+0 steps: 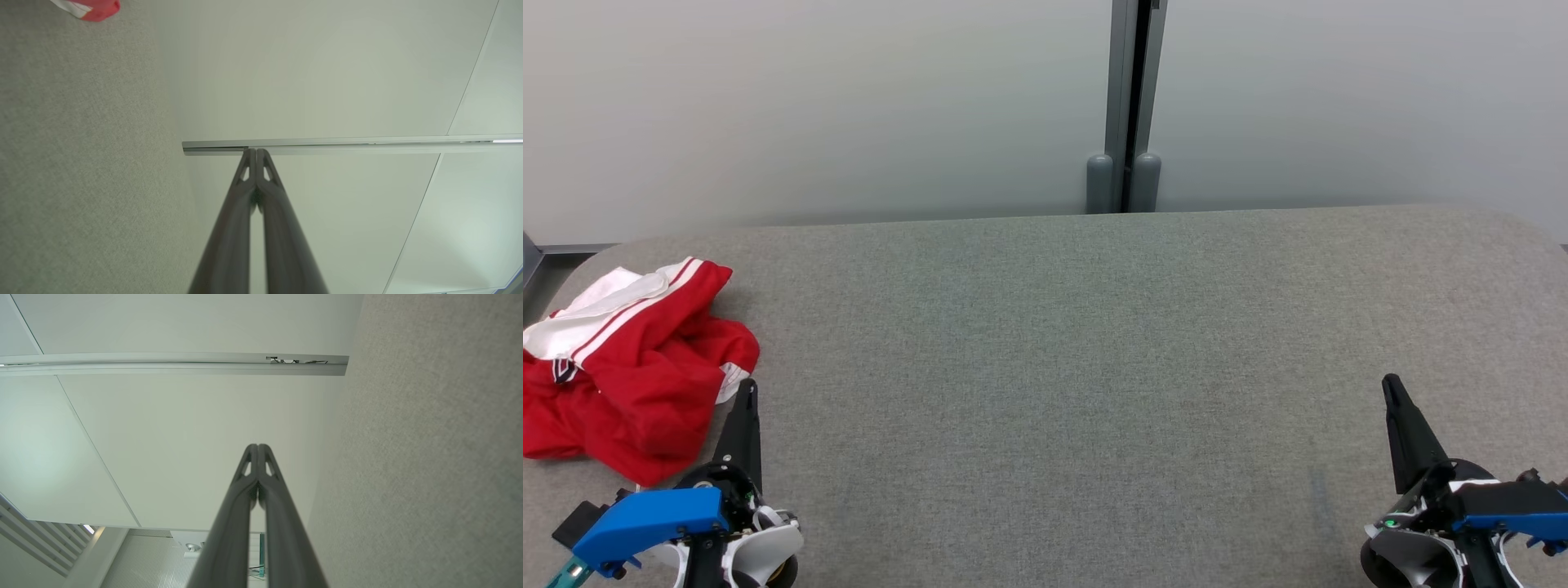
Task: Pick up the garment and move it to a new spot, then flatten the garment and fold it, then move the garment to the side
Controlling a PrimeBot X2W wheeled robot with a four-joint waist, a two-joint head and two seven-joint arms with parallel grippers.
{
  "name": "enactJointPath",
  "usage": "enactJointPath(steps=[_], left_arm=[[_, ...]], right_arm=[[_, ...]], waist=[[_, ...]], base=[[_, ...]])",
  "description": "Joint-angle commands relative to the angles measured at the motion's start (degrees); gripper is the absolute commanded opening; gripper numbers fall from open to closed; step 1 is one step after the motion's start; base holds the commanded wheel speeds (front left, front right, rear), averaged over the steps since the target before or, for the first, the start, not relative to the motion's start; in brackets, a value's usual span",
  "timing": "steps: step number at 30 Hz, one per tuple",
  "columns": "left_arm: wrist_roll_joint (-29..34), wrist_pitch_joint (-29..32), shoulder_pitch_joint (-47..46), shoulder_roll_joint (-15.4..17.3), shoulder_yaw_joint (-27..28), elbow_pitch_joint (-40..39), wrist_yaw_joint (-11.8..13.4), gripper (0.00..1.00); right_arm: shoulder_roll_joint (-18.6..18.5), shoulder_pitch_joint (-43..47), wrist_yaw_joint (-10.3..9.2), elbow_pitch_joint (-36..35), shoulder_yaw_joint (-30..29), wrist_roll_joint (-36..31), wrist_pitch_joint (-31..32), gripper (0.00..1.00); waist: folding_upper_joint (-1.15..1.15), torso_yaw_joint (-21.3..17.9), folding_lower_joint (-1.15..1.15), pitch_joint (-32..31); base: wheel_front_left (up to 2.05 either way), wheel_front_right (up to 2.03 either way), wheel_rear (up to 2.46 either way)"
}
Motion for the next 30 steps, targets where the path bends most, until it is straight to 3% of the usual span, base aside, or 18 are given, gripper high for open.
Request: enactJointPath(steps=[1, 7, 8, 21, 30], left_arm=[[-0.14, 0.23, -0.57, -0.12, 0.04, -0.25, -0.24, 0.00], [-0.14, 0.23, -0.57, -0.12, 0.04, -0.25, -0.24, 0.00], [0.00, 0.01, 0.00, 0.00, 0.00, 0.00, 0.00, 1.00], [3.37, -2.93, 1.13, -0.11, -0.55, -0.45, 0.00, 1.00], [12.16, -5.30, 0.68, -0.08, -0.27, -1.89, -0.01, 1.00]], right_arm=[[-0.23, -0.62, 0.02, 0.07, -0.11, 0.17, 0.12, 0.00], [-0.23, -0.62, 0.02, 0.07, -0.11, 0.17, 0.12, 0.00], [0.00, 0.00, 0.00, 0.00, 0.00, 0.00, 0.00, 1.00], [0.17, 0.69, -0.06, 0.77, 2.04, -2.58, -2.90, 1.00], [0.12, -0.04, -0.05, -0.28, 3.08, -10.33, -5.27, 1.00]], waist=[[0.00, 0.00, 0.00, 0.00], [0.00, 0.00, 0.00, 0.00], [0.00, 0.00, 0.00, 0.00], [0.00, 0.11, 0.00, 0.10], [0.00, 0.23, 0.00, 0.20]], base=[[0.00, 0.00, 0.00], [0.00, 0.00, 0.00], [0.00, 0.00, 0.00], [0.00, 0.00, 0.00], [0.00, 0.00, 0.00]])
